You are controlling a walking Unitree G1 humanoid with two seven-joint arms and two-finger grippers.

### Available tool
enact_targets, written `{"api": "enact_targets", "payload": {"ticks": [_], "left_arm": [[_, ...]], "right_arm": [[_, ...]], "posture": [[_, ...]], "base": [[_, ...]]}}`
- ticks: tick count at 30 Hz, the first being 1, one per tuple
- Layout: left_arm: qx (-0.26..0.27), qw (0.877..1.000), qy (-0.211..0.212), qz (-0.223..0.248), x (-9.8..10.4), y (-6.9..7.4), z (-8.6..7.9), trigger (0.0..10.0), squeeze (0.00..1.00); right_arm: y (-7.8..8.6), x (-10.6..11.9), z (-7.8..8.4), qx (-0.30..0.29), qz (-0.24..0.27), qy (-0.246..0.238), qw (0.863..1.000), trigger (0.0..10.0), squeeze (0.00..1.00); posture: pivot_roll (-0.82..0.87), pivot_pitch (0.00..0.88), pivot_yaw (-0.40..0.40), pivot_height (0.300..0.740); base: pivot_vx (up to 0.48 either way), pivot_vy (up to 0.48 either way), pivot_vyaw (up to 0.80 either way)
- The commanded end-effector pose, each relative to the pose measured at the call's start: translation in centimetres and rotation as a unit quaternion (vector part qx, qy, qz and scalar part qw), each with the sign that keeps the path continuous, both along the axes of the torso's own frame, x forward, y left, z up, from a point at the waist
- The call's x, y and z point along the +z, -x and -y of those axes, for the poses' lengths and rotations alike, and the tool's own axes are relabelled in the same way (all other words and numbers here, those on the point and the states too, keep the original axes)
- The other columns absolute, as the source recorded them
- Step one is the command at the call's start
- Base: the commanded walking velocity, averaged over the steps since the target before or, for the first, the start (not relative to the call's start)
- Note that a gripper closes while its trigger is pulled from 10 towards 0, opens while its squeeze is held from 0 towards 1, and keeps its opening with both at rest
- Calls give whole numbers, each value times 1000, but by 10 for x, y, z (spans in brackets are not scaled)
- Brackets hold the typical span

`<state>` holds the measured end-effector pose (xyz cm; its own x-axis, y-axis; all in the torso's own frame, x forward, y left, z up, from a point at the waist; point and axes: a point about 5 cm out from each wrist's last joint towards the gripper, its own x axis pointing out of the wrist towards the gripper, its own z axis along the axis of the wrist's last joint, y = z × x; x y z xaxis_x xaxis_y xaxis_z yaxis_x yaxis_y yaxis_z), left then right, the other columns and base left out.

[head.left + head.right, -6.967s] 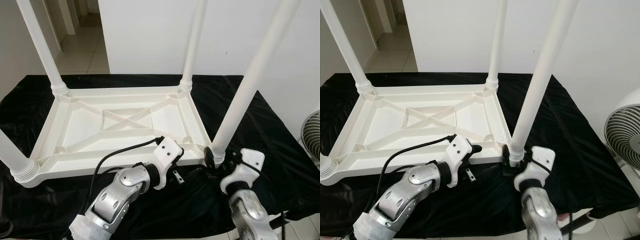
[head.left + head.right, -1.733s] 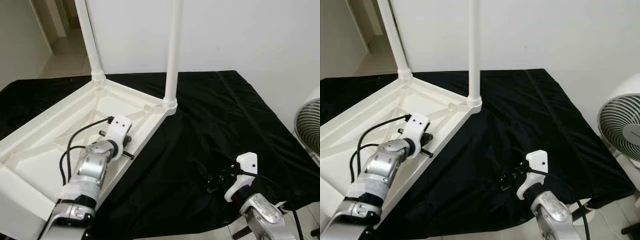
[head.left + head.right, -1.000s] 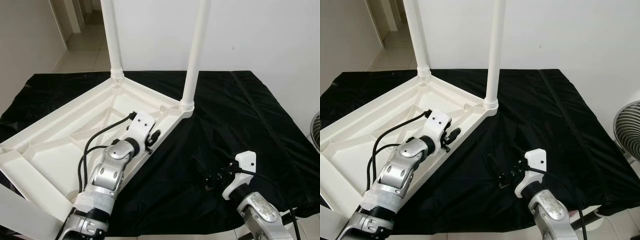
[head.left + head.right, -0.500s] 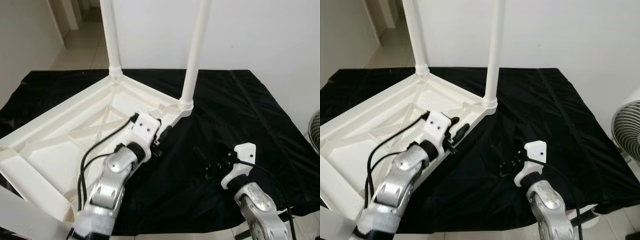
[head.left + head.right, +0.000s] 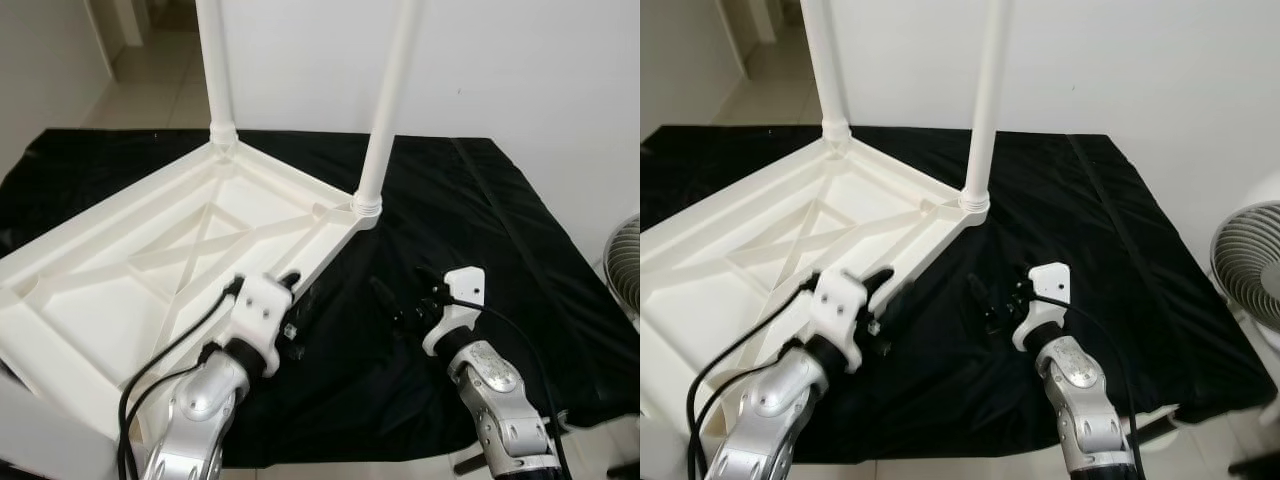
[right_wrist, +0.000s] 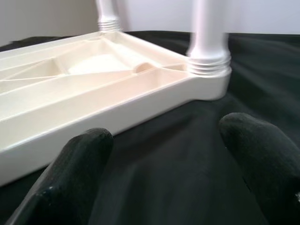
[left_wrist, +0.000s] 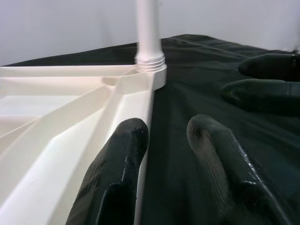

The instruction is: Building children table

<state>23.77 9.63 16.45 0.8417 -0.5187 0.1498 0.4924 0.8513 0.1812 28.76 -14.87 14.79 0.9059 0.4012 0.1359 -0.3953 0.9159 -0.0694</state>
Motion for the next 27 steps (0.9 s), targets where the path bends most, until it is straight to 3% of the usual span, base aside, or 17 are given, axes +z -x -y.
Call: {"api": "enact_targets", "payload": {"ticks": [1,5,6,9,12,15,23,27], "left_arm": [[65,998,11,10,2,10,-16,10000,0],[71,997,10,10,2,13,-18,10000,0],[75,997,0,-7,-3,24,-24,10000,0],[75,997,0,-7,-3,24,-24,10000,0],[73,997,-10,-18,-8,35,-29,10000,0],[59,998,-16,-20,-8,55,-34,10000,0],[42,998,-34,-27,-7,62,-38,10000,0],[-3,999,-33,-33,-8,64,-29,10000,0]], "right_arm": [[-12,-5,-4,4,-6,6,1000,10000,0],[-16,-5,-6,4,-5,6,1000,10000,0],[-27,-4,-13,8,-6,10,1000,10000,0],[-27,-4,-13,8,-6,10,1000,10000,0],[-36,-4,-20,16,-6,15,1000,10000,0],[-48,0,-32,38,1,18,999,10000,0],[-55,1,-45,66,1,23,998,10000,0],[-53,-2,-55,65,1,13,998,10000,0]], "posture": [[159,91,-105,740],[159,91,-105,740],[205,98,-137,740],[205,98,-137,740],[238,103,-157,740],[261,107,-169,740],[278,108,-174,740],[261,111,-158,740]], "base": [[0,0,0],[0,0,0],[0,0,0],[0,0,0],[0,0,0],[0,0,0],[0,0,0],[0,0,0]]}}
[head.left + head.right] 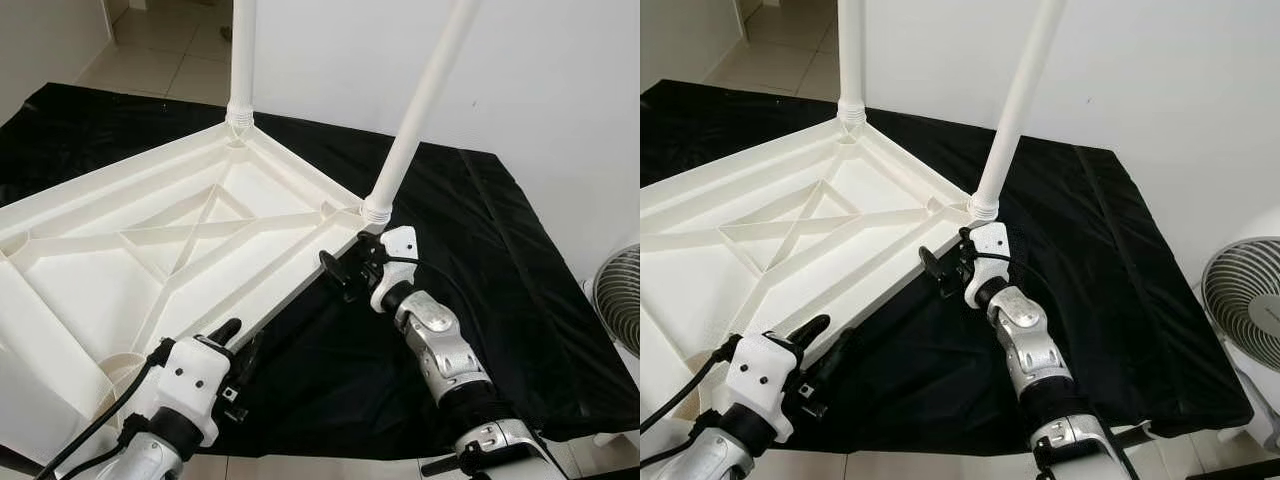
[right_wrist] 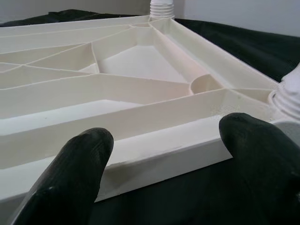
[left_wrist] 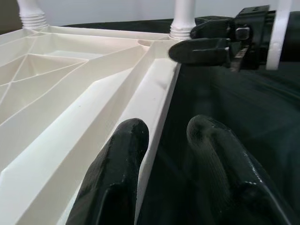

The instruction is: Building children table

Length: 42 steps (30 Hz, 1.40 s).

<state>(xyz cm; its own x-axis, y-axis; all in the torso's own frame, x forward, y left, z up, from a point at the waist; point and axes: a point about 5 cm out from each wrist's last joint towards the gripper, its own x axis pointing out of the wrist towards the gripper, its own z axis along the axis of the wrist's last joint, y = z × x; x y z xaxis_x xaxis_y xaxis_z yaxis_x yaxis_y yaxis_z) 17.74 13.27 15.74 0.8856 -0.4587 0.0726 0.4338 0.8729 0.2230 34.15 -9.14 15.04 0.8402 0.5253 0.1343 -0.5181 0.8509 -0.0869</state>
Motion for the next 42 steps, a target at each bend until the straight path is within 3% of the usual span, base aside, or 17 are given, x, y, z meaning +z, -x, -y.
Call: {"api": "enact_targets", "payload": {"ticks": [1,5,13,21,24,27,29,35,42], "left_arm": [[-42,999,5,-11,-1,3,8,10000,0],[-76,997,-3,-13,0,3,11,10000,0],[-92,995,-38,-21,-7,-7,10,10000,0],[-129,985,-99,-58,-21,-17,6,10000,0],[-119,982,-133,-68,-27,-24,2,10000,0],[-74,975,-191,-88,-38,-42,-13,10000,0],[-74,975,-191,-88,-38,-42,-13,10000,0],[8,973,-206,-99,-37,-66,-39,10000,0],[51,970,-220,-89,-30,-81,-59,10000,0]], "right_arm": [[1,-4,2,-5,-2,5,1000,10000,0],[4,-4,1,3,10,0,1000,10000,0],[7,2,17,-19,25,-12,999,10000,0],[18,-1,32,-55,31,-17,998,10000,0],[20,0,35,-61,32,-18,997,10000,0],[23,2,40,-72,35,-19,997,10000,0],[23,2,40,-72,35,-19,997,10000,0],[27,2,45,-86,33,-19,996,10000,0],[27,2,41,-87,28,-24,996,10000,0]], "posture": [[261,111,-158,740],[230,116,-136,740],[182,123,-99,740],[120,138,-51,740],[103,139,-38,740],[90,140,-31,740],[90,140,-31,740],[80,141,-30,740],[88,138,-37,740]], "base": [[0,0,0],[0,0,0],[0,0,0],[0,0,0],[0,0,0],[0,0,0],[0,0,0],[0,0,0],[0,0,0]]}}
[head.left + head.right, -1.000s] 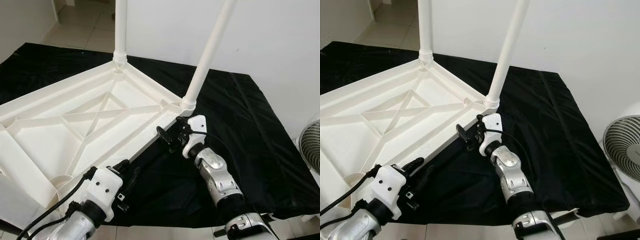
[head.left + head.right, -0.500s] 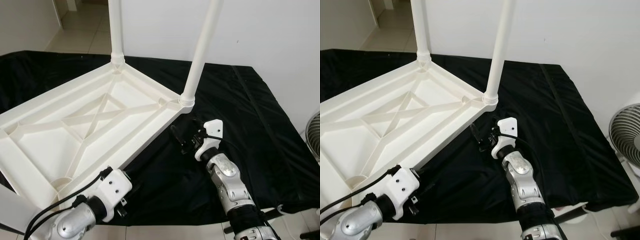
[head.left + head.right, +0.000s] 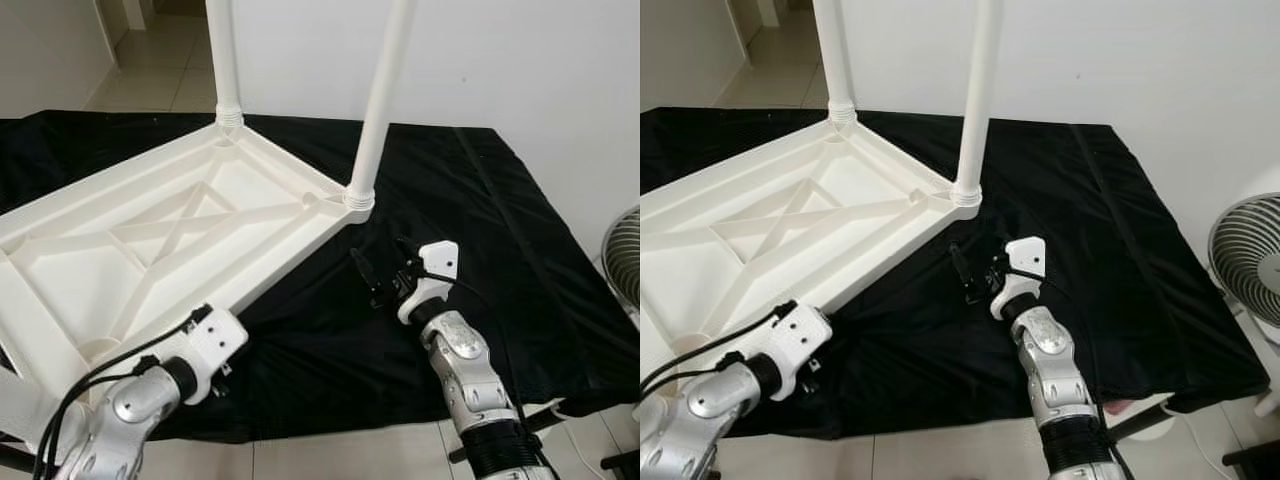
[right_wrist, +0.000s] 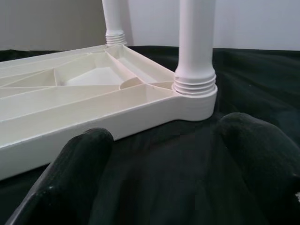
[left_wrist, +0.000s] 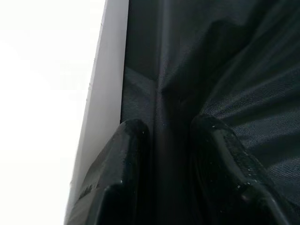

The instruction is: Building children table

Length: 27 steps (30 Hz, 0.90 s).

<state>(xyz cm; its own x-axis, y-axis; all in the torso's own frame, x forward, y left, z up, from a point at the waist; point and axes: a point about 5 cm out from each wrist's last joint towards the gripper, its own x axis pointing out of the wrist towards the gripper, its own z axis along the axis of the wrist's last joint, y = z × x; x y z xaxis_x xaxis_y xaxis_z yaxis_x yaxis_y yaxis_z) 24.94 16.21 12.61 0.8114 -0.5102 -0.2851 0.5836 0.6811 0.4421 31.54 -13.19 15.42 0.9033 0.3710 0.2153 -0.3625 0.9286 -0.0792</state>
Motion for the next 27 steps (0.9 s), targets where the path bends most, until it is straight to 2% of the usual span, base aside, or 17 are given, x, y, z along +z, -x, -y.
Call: {"api": "enact_targets", "payload": {"ticks": [1,7,9,10,12,13,15,23,25,26,27], "left_arm": [[103,994,-33,28,3,-10,-32,10000,0],[93,995,-22,42,10,-10,-31,10000,0],[51,998,8,38,10,4,-18,10000,0],[51,998,8,38,10,4,-18,10000,0],[18,998,36,38,11,15,-9,10000,0],[18,998,36,38,11,15,-9,10000,0],[5,997,59,44,13,24,-4,10000,0],[-10,994,102,45,16,42,0,10000,0],[-2,991,124,45,17,58,-4,10000,0],[-2,991,124,45,17,58,-4,10000,0],[2,991,130,43,17,64,-5,10000,0]], "right_arm": [[1,-2,0,-2,-7,-4,1000,10000,0],[1,-2,-1,2,-8,-3,1000,10000,0],[2,-4,0,3,-11,1,1000,10000,0],[2,-4,0,3,-11,1,1000,10000,0],[3,-5,1,3,-14,4,1000,10000,0],[3,-5,1,3,-14,4,1000,10000,0],[1,-6,1,6,-16,7,1000,10000,0],[-5,-4,-3,19,-14,11,1000,10000,0],[-10,-2,-6,27,-13,12,999,10000,0],[-10,-2,-6,27,-13,12,999,10000,0],[-12,-1,-7,30,-13,13,999,10000,0]], "posture": [[88,138,-37,740],[96,135,-42,740],[103,134,-48,740],[103,134,-48,740],[105,134,-49,740],[105,134,-49,740],[118,134,-59,740],[156,130,-81,740],[184,130,-98,740],[184,130,-98,740],[184,130,-98,740]], "base": [[0,0,0],[0,0,0],[0,0,0],[0,0,0],[0,0,0],[0,0,0],[0,0,0],[0,0,0],[0,0,0],[0,0,0],[0,0,0]]}}
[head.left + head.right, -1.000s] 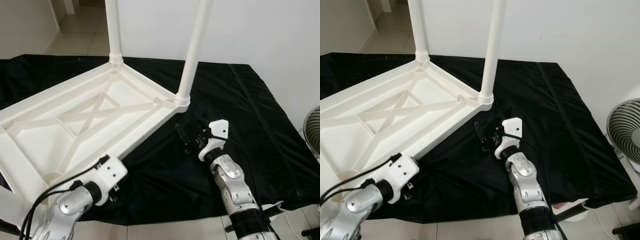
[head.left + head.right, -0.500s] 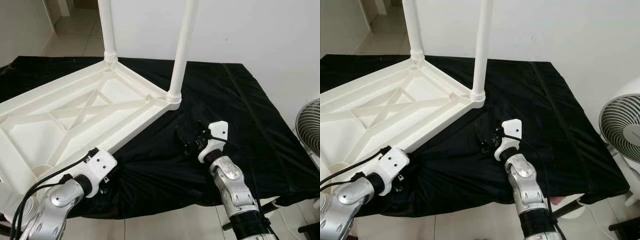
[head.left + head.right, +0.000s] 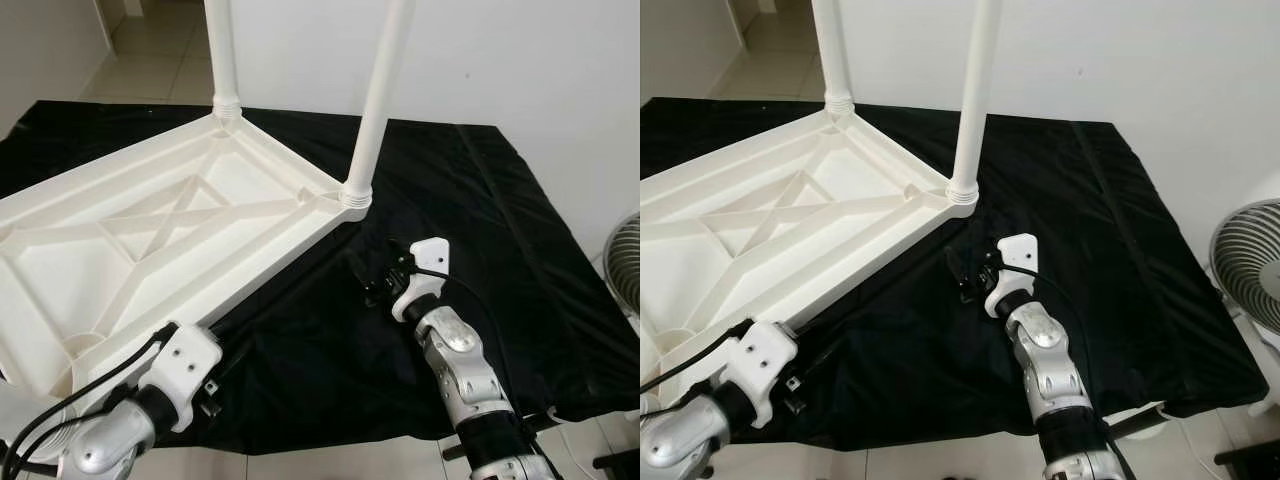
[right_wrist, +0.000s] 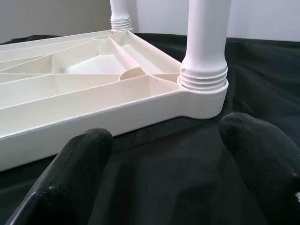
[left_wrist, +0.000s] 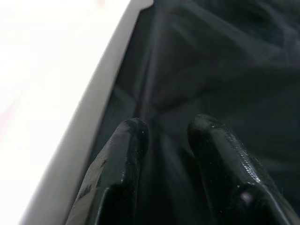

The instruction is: Building children table

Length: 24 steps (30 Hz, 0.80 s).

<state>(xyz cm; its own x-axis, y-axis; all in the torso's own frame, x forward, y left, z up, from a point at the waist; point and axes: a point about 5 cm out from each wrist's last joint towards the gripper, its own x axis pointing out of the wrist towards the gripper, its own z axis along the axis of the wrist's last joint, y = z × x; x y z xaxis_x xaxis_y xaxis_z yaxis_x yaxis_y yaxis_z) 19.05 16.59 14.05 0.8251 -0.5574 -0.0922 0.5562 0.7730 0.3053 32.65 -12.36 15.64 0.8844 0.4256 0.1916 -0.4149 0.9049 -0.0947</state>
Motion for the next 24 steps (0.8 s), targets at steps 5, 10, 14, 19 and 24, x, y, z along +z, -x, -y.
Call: {"api": "enact_targets", "payload": {"ticks": [5,10,14,19,24], "left_arm": [[43,999,15,12,4,18,-10,10000,0],[68,997,41,20,14,29,-23,10000,0],[51,998,43,6,14,41,-28,10000,0],[23,999,33,-31,14,61,-37,10000,0],[5,999,19,-51,17,70,-45,10000,0]], "right_arm": [[-6,-3,-4,13,-7,2,1000,10000,0],[-11,-2,-14,31,-8,0,999,10000,0],[-14,0,-20,42,-7,1,999,10000,0],[-19,1,-26,50,-4,-2,999,10000,0],[-21,1,-30,54,-1,-6,999,10000,0]], "posture": [[221,131,-120,740],[260,131,-146,740],[283,131,-157,740],[309,130,-148,740],[325,130,-135,740]], "base": [[0,0,0],[0,0,0],[0,0,0],[0,0,0],[0,0,0]]}}
